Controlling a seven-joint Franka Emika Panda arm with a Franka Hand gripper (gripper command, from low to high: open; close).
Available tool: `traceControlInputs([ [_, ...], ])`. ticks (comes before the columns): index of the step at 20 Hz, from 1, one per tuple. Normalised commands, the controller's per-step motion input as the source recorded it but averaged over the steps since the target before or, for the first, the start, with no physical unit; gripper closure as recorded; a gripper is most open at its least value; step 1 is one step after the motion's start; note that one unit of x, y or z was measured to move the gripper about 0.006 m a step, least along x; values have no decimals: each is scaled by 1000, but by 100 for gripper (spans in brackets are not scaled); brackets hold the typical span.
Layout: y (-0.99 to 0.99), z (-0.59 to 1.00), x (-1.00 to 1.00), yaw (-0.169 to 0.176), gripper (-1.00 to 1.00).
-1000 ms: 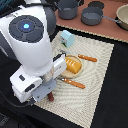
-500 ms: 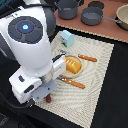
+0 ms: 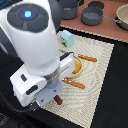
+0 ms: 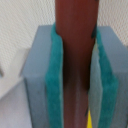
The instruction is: Interact with the objects in diverse but meaningful ways.
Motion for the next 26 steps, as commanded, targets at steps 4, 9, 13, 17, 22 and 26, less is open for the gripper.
traceControlInputs([
  [4, 546, 989, 951, 0, 100],
  [9, 785, 521, 689, 0, 100],
  [13, 827, 256, 581, 0, 100],
  [17, 858, 226, 538, 0, 100],
  [22, 980, 90, 209, 2, 100],
  [26, 954, 3, 94, 7, 100],
])
